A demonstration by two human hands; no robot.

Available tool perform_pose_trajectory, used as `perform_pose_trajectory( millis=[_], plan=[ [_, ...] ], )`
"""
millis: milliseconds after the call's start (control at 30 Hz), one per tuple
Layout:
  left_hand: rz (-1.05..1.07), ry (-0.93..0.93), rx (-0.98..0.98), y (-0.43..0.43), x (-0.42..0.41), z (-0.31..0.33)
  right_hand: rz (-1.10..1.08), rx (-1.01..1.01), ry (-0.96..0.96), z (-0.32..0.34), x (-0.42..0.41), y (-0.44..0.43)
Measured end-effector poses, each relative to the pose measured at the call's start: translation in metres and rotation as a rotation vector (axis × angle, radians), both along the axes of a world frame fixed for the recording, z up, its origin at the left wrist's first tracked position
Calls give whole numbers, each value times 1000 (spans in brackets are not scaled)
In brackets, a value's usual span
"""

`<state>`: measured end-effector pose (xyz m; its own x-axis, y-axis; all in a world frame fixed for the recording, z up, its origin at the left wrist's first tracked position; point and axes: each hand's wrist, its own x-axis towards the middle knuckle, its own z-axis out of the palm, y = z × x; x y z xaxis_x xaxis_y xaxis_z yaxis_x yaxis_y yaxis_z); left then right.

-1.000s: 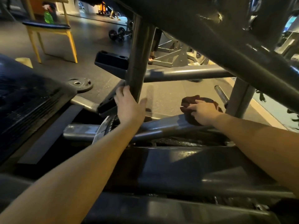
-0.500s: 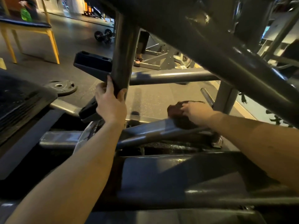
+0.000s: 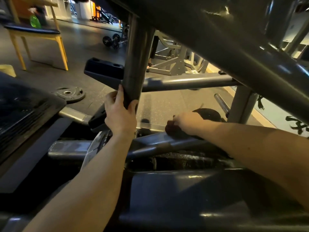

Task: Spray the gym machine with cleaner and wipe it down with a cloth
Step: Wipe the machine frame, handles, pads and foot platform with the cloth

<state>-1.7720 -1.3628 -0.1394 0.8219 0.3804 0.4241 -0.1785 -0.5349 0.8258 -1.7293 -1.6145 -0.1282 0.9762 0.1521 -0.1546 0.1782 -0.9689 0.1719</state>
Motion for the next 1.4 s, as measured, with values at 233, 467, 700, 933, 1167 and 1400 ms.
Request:
perform_pose_trajectory(
  millis=[233,467,700,933,1167,1400],
  plan=[
    [-53,-6,-83,6,5,-6,279,-453,214,-54,5,11],
    [-68,-12,-124,6,1,-7,463,-368,343,-65,13,23],
    [-43,-15,-115,5,3,-6,313,-373,355,-52,5,12],
    [-67,-19,-123,9,2,-7,433,-375,448,-120,42,89],
    [-61,-16,-107,10,3,-7,576,-340,414,-116,41,97],
    [-66,1,-136,8,2,-5,174,-318,234,-53,31,42]
  ],
)
